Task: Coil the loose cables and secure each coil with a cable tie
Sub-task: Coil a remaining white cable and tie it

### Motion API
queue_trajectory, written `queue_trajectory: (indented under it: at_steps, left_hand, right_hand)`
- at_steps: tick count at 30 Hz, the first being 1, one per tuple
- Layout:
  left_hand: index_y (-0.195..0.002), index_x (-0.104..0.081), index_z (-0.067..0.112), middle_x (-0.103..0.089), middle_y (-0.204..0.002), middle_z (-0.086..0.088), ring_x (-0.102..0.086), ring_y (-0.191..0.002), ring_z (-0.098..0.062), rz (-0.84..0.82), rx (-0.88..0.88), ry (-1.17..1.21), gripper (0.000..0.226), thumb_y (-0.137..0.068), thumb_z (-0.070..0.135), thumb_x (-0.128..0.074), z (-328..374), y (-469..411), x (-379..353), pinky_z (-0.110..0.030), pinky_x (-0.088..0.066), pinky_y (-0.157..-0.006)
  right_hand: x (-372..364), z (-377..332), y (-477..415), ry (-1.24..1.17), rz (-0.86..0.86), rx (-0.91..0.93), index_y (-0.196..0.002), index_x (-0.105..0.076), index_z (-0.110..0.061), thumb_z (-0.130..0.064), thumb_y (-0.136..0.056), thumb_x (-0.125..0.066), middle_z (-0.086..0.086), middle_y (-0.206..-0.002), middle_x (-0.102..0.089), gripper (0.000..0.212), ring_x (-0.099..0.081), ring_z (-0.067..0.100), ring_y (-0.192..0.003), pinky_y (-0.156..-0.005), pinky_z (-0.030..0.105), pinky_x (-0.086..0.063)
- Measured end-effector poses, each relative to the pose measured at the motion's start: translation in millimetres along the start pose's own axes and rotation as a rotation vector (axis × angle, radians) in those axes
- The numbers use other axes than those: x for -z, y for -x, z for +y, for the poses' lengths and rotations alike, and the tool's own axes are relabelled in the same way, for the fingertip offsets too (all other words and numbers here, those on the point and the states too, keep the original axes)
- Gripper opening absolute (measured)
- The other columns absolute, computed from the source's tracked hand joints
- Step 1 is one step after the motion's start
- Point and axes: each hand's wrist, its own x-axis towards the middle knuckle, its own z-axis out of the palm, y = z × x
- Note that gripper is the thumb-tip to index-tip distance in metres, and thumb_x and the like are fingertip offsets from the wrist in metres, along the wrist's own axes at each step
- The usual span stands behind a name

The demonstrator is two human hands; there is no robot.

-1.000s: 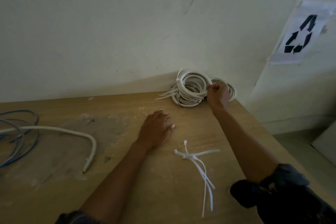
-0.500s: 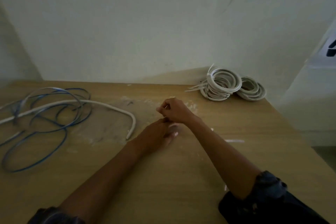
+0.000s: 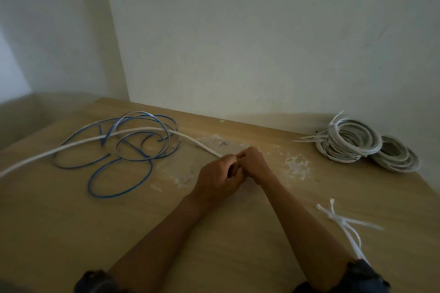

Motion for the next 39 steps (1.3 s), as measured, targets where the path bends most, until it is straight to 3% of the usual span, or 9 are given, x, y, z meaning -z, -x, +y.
queue_trajectory:
  at_steps: [3,8,11,15,20,24,29,35,39]
  left_hand:
    - [-0.093,-0.046,0.023,-0.048,-0.086,0.008,-0.049,-0.074,-0.011,0.115,0.13,-0.14,0.031,-0.088,0.05,-0.059,-3.8,-0.7,1.2,-0.027,-0.04,-0.058]
    - [-0.127,-0.053,0.015,-0.065,-0.118,-0.002,-0.066,-0.102,-0.024,-0.21,0.463,-0.436,0.063,-0.091,0.066,-0.057,-13.4,-6.7,9.0,-0.034,-0.051,-0.079]
    - [-0.114,-0.058,0.018,-0.066,-0.112,-0.003,-0.064,-0.102,-0.025,-0.259,0.322,-0.436,0.028,-0.102,0.042,-0.05,-8.9,-8.0,9.7,-0.036,-0.052,-0.08]
    - [-0.114,-0.059,0.017,-0.062,-0.103,0.005,-0.061,-0.093,-0.017,-0.195,0.112,-0.107,0.024,-0.106,0.037,-0.049,-18.7,-6.3,12.9,-0.028,-0.043,-0.074]
    - [-0.119,-0.061,0.006,-0.066,-0.111,-0.007,-0.059,-0.089,-0.017,-0.281,-0.243,0.0,0.021,-0.103,0.018,-0.053,-2.4,-6.6,8.9,-0.027,-0.047,-0.076]
    - [-0.107,-0.059,0.008,-0.055,-0.095,0.0,-0.047,-0.079,-0.012,-0.226,-0.226,0.032,0.027,-0.108,0.028,-0.041,-2.2,-9.5,10.7,-0.026,-0.035,-0.07]
    - [-0.087,-0.052,0.022,-0.051,-0.074,0.006,-0.045,-0.062,-0.012,-0.037,-0.182,-0.014,0.03,-0.104,0.045,-0.044,8.3,-10.0,17.0,-0.029,-0.036,-0.059]
    - [-0.06,-0.046,0.028,-0.037,-0.048,0.01,-0.035,-0.044,-0.004,0.33,0.026,0.385,0.043,-0.094,0.051,-0.059,3.7,-12.7,47.7,-0.018,-0.028,-0.046]
    - [-0.052,-0.039,0.023,-0.027,-0.051,0.009,-0.027,-0.049,-0.008,0.406,0.08,0.509,0.063,-0.087,0.072,-0.058,10.6,-14.1,62.2,-0.028,-0.022,-0.049]
  right_hand:
    - [-4.9,1.8,-3.5,-0.076,-0.001,-0.022,-0.081,-0.077,0.001,-0.028,-0.097,-0.065,0.02,-0.075,-0.074,0.035,-0.069,0.026,-0.062,-0.063,0.035,-0.056]
    - [-5.8,6.6,-6.5,-0.233,-0.019,-0.052,-0.077,-0.075,0.001,-0.022,-0.098,-0.066,0.016,-0.069,-0.074,0.032,-0.072,0.029,-0.058,-0.06,0.039,-0.062]
    - [-5.0,1.0,-2.9,-0.218,-0.042,-0.021,-0.075,-0.075,-0.002,-0.026,-0.097,-0.066,0.015,-0.072,-0.075,0.033,-0.075,0.029,-0.065,-0.068,0.046,-0.064]
    - [2.5,-5.4,-8.1,-0.102,0.112,0.021,-0.081,-0.073,0.001,-0.044,-0.1,-0.057,0.019,-0.077,-0.073,0.052,-0.072,0.033,-0.073,-0.072,0.045,-0.059]
    - [33.6,-16.0,-21.0,-0.877,-0.102,-0.221,-0.111,-0.062,0.002,-0.043,-0.105,-0.048,0.009,-0.075,-0.073,0.047,-0.068,0.018,-0.059,-0.053,0.029,-0.054]
    - [60.2,2.6,-30.1,-1.188,-0.145,-0.246,-0.114,-0.058,-0.009,-0.036,-0.106,-0.046,-0.005,-0.055,-0.049,0.031,-0.046,0.006,-0.043,-0.041,0.017,-0.041]
    - [64.6,11.5,-18.7,-1.496,-0.172,-0.209,-0.089,-0.059,-0.014,-0.032,-0.105,-0.049,-0.004,-0.06,-0.054,0.026,-0.055,0.008,-0.051,-0.049,0.019,-0.051]
    - [68.5,10.1,-6.4,-1.35,-0.078,-0.041,-0.103,-0.066,-0.026,-0.022,-0.103,-0.055,0.007,-0.087,-0.075,0.012,-0.07,0.014,-0.071,-0.063,0.027,-0.06]
    - [74.3,11.7,-12.7,-0.645,0.09,0.202,-0.142,-0.049,-0.027,0.001,-0.1,-0.051,0.009,-0.119,-0.068,0.05,-0.067,0.025,-0.101,-0.074,0.033,-0.056]
